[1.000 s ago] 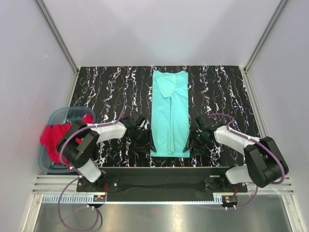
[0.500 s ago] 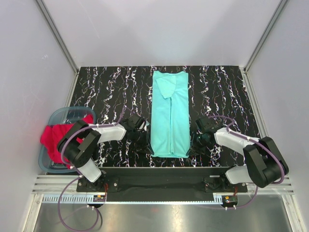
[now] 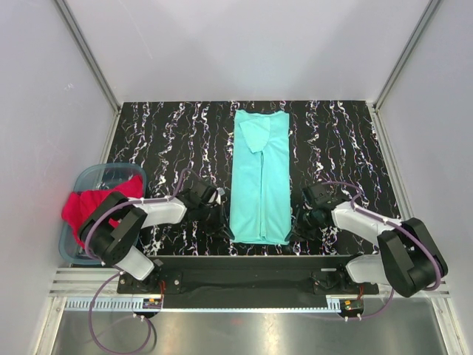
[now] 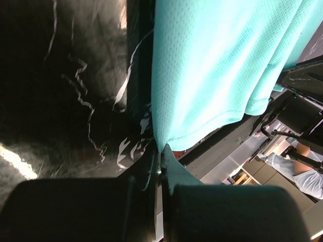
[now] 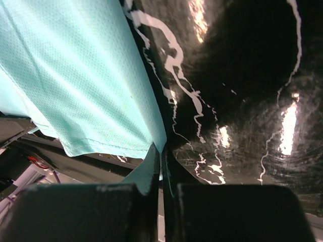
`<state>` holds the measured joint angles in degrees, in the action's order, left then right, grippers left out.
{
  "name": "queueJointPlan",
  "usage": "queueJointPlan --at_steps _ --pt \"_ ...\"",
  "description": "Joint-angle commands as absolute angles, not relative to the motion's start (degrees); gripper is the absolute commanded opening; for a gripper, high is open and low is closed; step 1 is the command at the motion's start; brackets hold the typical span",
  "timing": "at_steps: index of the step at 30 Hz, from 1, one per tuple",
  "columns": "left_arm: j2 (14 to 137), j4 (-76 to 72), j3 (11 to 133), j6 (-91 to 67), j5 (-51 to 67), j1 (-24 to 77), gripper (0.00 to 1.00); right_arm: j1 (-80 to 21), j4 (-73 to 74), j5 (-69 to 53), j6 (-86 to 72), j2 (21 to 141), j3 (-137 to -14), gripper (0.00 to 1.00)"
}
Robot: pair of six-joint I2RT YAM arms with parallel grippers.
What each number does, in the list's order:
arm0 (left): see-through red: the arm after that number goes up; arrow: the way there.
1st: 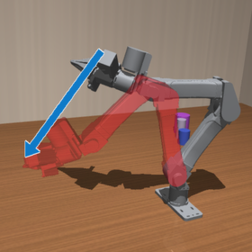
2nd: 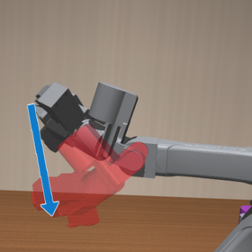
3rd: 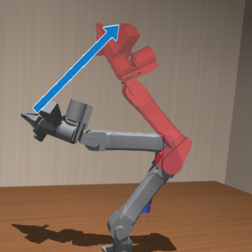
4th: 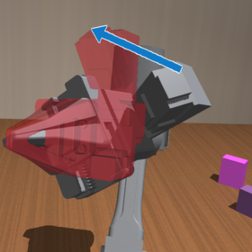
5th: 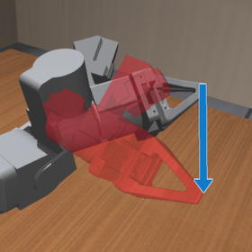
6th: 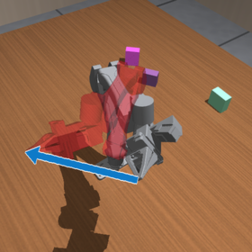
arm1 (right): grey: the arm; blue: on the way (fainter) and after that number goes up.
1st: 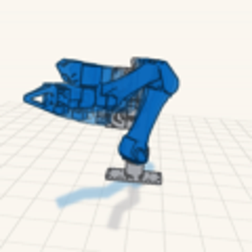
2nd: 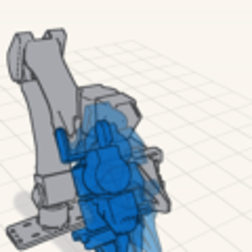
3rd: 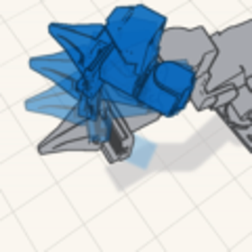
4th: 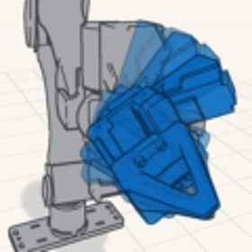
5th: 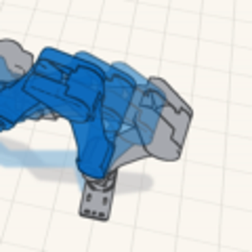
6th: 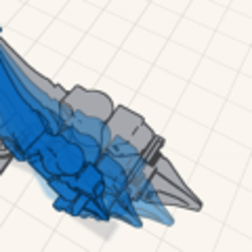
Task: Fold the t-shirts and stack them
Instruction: Fold the tshirt
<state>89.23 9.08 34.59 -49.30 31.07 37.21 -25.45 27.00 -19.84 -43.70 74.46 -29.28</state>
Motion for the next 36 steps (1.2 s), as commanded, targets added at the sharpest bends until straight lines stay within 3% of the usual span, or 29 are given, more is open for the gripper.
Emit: queueJointPlan --at_steps 1,6,10,17,27,36 --pt "88.78 14.68 29.98 -48.16 25.04 37.71 0.0 -25.66 30.84 -18.98 -46.05 73.13 -27.42 0.0" --pt "85.87 17.3 32.77 -48.26 26.81 37.71 0.0 -25.66 34.71 -18.55 -46.85 67.33 -29.61 0.0" --pt "85.43 21.97 42.06 -47.37 26.19 37.62 0.0 -24.71 37.43 -16.09 -45.63 67.14 -37.06 0.0" --pt "92.97 26.97 58.69 -45.45 29.35 32.7 0.0 -17.15 39.2 -19.33 -38.42 79.7 -49.99 0.0" --pt "113.09 34.63 90.58 -42.54 33.84 24.09 0.0 -9.41 47.1 -22.76 -30.41 101.58 -83.45 0.0" --pt "124.61 31.91 103.61 -45.44 37.97 19.07 0.0 -7.65 50.8 -24.7 -28.74 118.38 -103.34 0.0"
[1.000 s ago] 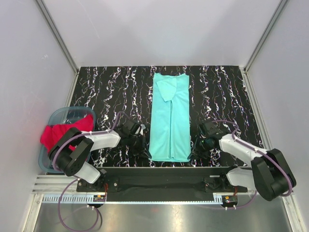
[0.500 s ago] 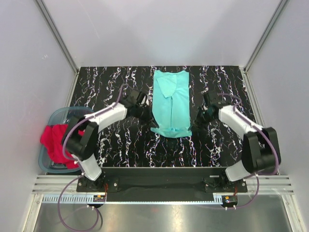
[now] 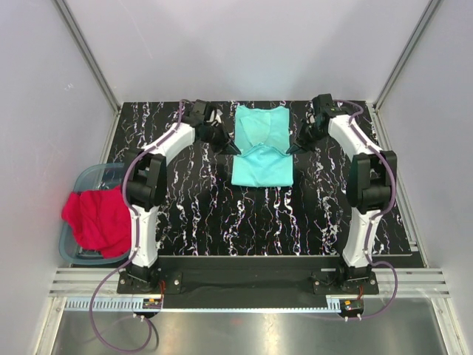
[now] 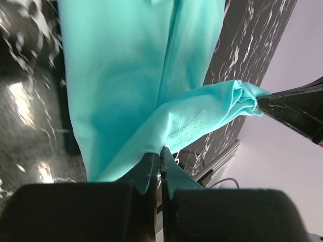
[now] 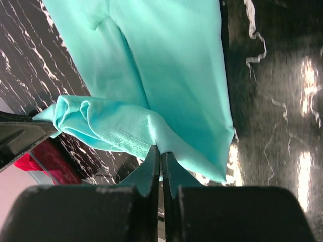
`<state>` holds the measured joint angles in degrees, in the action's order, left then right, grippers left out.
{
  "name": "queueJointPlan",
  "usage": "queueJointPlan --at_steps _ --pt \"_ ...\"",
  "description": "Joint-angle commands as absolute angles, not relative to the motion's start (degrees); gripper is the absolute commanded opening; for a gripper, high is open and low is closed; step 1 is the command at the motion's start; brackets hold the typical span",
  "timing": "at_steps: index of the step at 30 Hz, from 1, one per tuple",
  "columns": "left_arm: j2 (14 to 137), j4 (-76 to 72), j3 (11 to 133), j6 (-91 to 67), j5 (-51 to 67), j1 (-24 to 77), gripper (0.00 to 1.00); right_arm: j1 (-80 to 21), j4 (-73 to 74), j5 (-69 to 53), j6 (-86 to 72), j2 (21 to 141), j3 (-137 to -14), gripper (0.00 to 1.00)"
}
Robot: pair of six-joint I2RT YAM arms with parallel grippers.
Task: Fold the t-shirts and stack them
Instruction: Fold the tshirt
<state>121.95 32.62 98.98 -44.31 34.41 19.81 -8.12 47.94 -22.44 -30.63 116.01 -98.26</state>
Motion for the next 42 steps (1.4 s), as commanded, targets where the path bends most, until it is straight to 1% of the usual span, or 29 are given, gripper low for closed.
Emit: queueJointPlan --at_steps 1,11,25,30,34,37,38,39,40,41,42 --pt "125.41 31.21 104.23 -45.96 38.49 18.72 0.0 -7.47 50.8 -25.13 -28.65 119.95 -104.32 0.0" --pt "131.74 25.86 108.55 -48.95 40.08 17.84 0.0 -5.54 49.93 -26.46 -28.56 127.0 -112.14 0.0" --pt "135.17 16.79 109.77 -54.4 40.34 16.61 0.0 -3.78 48.34 -29.44 -29.71 134.29 -119.88 0.0" --pt "134.39 17.49 109.69 -54.15 39.91 16.52 0.0 -3.6 52.02 -30.85 -29.79 135.7 -122.96 0.0" --pt "129.39 18.89 103.9 -51.77 39.64 16.7 0.0 -3.78 52.3 -30.76 -29.88 130.36 -116.39 0.0" --pt "122.55 21.52 96.88 -48.18 39.64 17.66 0.0 -3.87 50.63 -30.76 -29.97 123.07 -103.94 0.0" --pt "120.78 21.71 92.24 -47.47 39.46 18.45 0.0 -4.13 49.75 -30.85 -30.23 120.87 -101.19 0.0" --pt "118.93 21.71 89.41 -46.85 39.38 18.89 0.0 -4.74 48.53 -30.94 -30.23 116.76 -98.2 0.0" --pt "115.44 21.71 86.95 -45.89 39.38 19.33 0.0 -5.09 47.99 -31.29 -30.32 114.8 -92.78 0.0" --pt "113.66 21.71 84.4 -45.53 39.29 19.77 0.0 -5.62 47.81 -31.2 -29.97 112.87 -90.2 0.0" --pt "111.9 21.45 78.89 -45.44 39.11 20.73 0.0 -6.67 47.38 -31.03 -29.71 108.94 -87.65 0.0"
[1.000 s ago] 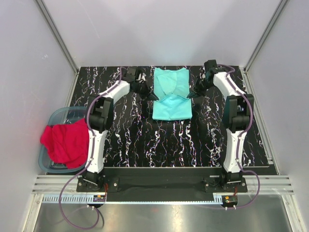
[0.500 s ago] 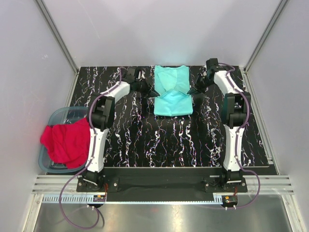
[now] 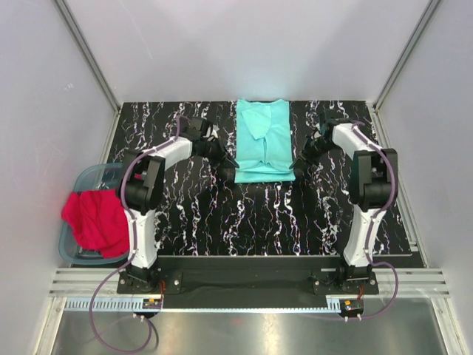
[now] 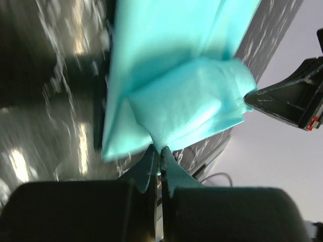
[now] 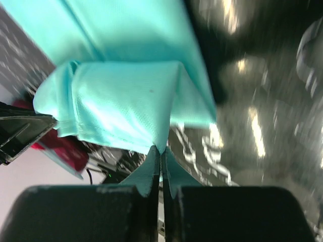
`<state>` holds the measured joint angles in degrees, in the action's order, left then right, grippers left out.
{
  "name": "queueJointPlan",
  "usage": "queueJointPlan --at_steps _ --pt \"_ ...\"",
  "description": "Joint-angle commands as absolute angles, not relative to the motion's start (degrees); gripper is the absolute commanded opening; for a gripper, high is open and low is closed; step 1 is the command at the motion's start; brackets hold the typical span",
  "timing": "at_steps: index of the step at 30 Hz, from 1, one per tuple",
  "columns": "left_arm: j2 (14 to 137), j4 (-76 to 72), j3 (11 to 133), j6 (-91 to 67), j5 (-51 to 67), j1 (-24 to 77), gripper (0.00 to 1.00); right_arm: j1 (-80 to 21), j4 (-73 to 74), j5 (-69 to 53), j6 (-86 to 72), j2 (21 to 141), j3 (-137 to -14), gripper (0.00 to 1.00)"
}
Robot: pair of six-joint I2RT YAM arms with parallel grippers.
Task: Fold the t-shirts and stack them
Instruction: Fold the tshirt
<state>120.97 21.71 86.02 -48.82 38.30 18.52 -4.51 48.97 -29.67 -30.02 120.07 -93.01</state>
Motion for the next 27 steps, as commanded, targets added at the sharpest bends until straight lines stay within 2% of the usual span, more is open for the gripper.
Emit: queueJointPlan --at_steps 1,5,13,21,27 --pt "108.14 20.92 76.49 -45.44 39.11 21.26 0.0 -7.29 47.11 -30.5 -29.62 106.9 -84.93 0.0" --pt "99.16 19.6 64.62 -45.61 37.97 24.43 0.0 -10.01 45.0 -30.15 -31.37 96.61 -69.57 0.0" --pt "82.12 18.02 43.53 -49.83 35.07 31.02 0.0 -15.37 43.5 -28.39 -38.4 74.64 -47.14 0.0" --pt "65.06 17.14 26.3 -59.22 32.08 38.4 0.0 -21.35 49.39 -28.03 -46.93 55.21 -35.96 0.0" --pt "53.89 20.21 23.73 -65.03 29.89 43.41 0.0 -25.13 54.31 -29.09 -52.29 45.27 -31.55 0.0"
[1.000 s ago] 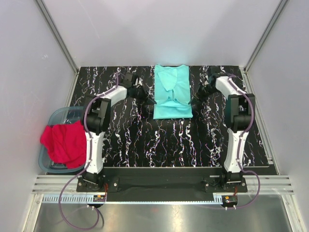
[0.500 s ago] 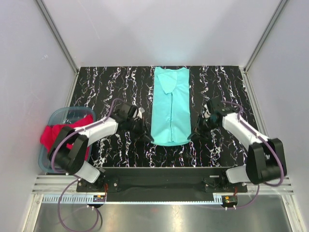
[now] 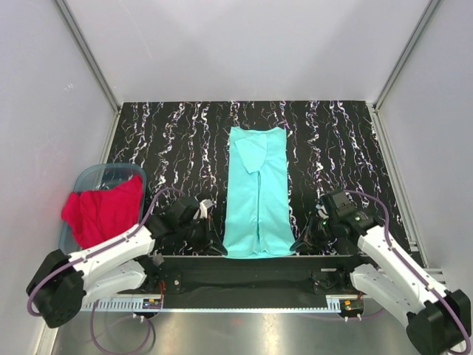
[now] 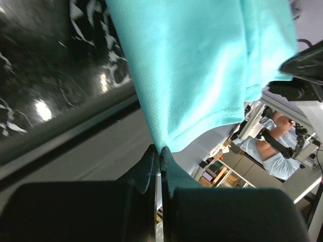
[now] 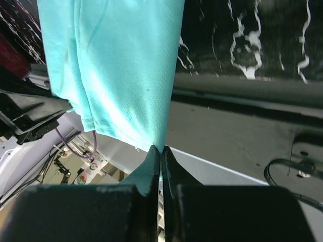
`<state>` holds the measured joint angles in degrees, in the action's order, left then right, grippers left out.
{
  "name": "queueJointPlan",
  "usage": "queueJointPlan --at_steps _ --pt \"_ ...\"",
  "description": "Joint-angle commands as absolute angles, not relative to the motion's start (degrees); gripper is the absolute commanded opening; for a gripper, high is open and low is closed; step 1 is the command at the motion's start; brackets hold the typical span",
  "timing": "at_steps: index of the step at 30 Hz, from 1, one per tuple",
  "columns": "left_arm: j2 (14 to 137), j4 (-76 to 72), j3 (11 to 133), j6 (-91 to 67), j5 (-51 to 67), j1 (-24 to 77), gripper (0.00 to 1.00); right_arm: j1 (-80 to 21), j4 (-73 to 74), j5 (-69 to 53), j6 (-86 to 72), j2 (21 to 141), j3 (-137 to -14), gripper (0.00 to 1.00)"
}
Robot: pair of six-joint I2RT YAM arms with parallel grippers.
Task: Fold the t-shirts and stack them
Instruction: Fold the tshirt
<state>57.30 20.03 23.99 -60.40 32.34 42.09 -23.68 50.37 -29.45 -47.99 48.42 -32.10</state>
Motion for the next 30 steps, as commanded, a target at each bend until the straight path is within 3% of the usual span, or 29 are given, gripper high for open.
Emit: queueJointPlan --at_steps 1,6,11,21,30 --pt "53.44 20.74 24.25 -65.3 29.71 43.68 0.0 -25.22 55.1 -28.66 -52.38 44.48 -31.81 0.0" --pt "54.48 21.53 27.94 -65.74 29.18 43.77 0.0 -25.22 56.86 -27.43 -50.55 45.87 -36.99 0.0" --pt "61.86 23.28 38.99 -60.92 29.62 40.54 0.0 -24.0 57.23 -21.27 -43.51 58.15 -51.14 0.0" --pt "83.9 25.31 64.47 -52.13 35.68 28.48 0.0 -13.11 53.26 -32.42 -34.37 80.58 -69.58 0.0" --pt "100.44 26.19 75.05 -49.22 39.46 24.79 0.0 -8.09 55.11 -35.33 -27.87 99.3 -84.53 0.0"
